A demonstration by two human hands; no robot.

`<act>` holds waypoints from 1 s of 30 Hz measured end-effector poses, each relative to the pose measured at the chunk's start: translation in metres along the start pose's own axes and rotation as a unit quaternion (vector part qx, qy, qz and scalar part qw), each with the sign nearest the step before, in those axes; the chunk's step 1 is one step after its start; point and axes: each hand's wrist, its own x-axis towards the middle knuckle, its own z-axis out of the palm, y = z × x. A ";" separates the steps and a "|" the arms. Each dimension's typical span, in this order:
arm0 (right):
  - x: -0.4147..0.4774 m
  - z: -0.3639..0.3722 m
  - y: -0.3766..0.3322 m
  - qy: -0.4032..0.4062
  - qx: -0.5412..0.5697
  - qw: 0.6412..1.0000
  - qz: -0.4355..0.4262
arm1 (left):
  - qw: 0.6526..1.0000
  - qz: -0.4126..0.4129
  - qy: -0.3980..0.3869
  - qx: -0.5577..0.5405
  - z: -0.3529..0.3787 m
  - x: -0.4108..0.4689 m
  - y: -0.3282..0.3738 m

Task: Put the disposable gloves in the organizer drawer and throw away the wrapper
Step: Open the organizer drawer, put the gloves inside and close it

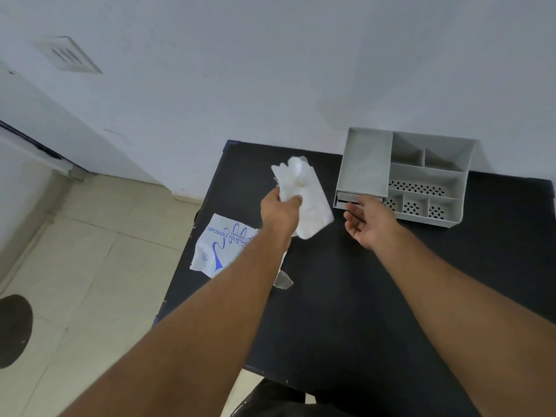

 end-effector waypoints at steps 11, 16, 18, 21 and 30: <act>0.007 0.006 0.021 0.051 0.017 0.998 0.018 | 0.999 -0.011 0.001 0.050 0.003 0.021 -0.002; -0.003 0.001 0.038 0.067 -0.024 0.997 0.035 | 0.998 -0.011 -0.018 0.060 0.007 0.019 -0.001; -0.008 -0.001 0.044 0.066 -0.041 0.996 0.046 | 0.997 -0.004 -0.023 0.068 0.007 0.018 -0.002; -0.015 -0.002 0.054 0.065 -0.048 0.995 0.050 | 0.996 0.003 -0.031 0.081 0.006 0.016 -0.003; -0.032 -0.013 0.082 0.070 -0.043 0.996 0.046 | 0.990 0.007 -0.037 0.139 -0.001 0.012 -0.018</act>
